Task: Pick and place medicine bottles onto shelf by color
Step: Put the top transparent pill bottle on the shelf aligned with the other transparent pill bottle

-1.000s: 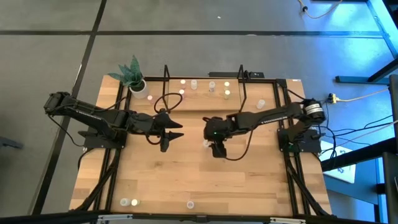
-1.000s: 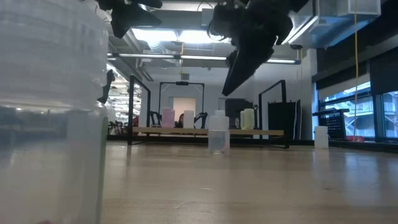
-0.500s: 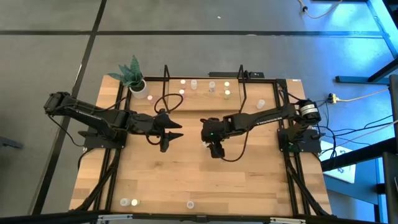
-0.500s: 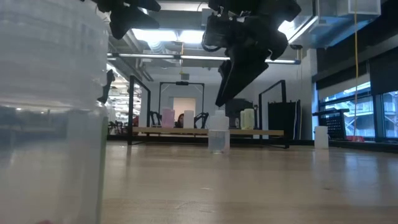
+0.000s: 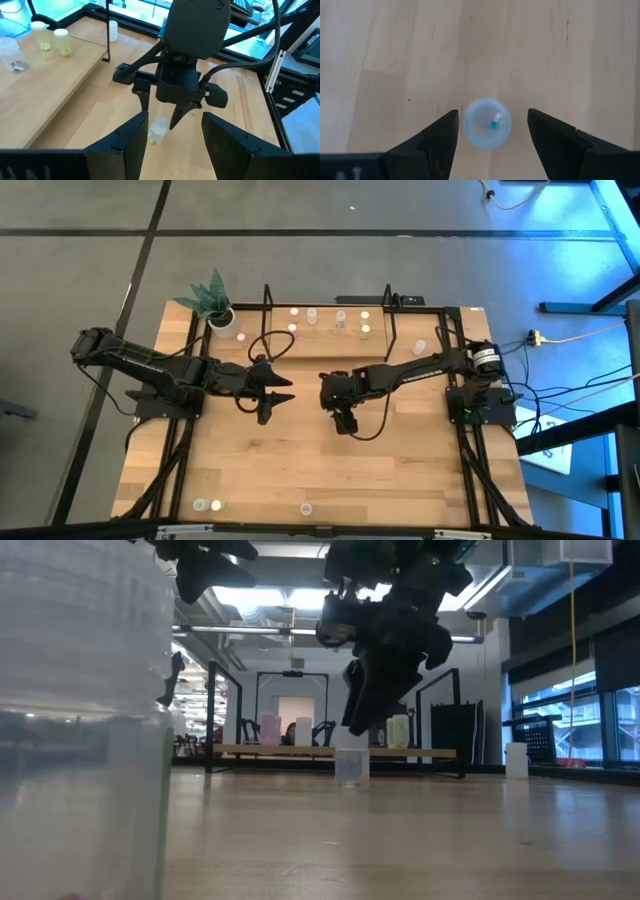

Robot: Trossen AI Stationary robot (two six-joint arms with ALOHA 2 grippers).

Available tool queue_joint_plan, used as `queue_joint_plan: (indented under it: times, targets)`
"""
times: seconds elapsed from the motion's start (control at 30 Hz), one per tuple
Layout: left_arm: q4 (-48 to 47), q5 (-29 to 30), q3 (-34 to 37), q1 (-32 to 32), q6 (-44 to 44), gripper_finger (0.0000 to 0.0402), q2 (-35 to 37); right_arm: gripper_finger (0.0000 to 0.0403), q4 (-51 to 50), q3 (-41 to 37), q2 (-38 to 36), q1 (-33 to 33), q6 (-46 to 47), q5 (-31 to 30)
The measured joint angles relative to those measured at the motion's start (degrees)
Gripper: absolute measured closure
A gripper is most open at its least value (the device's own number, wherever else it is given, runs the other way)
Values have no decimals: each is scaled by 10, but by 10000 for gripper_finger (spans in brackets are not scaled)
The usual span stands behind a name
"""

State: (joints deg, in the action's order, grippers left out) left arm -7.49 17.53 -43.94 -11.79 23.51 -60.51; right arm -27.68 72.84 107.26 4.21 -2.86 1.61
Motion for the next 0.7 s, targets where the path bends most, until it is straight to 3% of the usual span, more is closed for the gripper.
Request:
queue_joint_plan:
  times: [0.2, 0.43, 0.7]
  targets:
    - [0, -2, 0, 0, 0, 221, 0, 163, 5, 0, 0, 0, -6, 1]
    - [-1, -84, 0, -1, -11, 221, 0, 163, 8, 0, 6, 0, -6, 1]
    - [-9, -88, 0, 0, -13, 221, 0, 163, 5, 0, 40, 1, -1, 1]
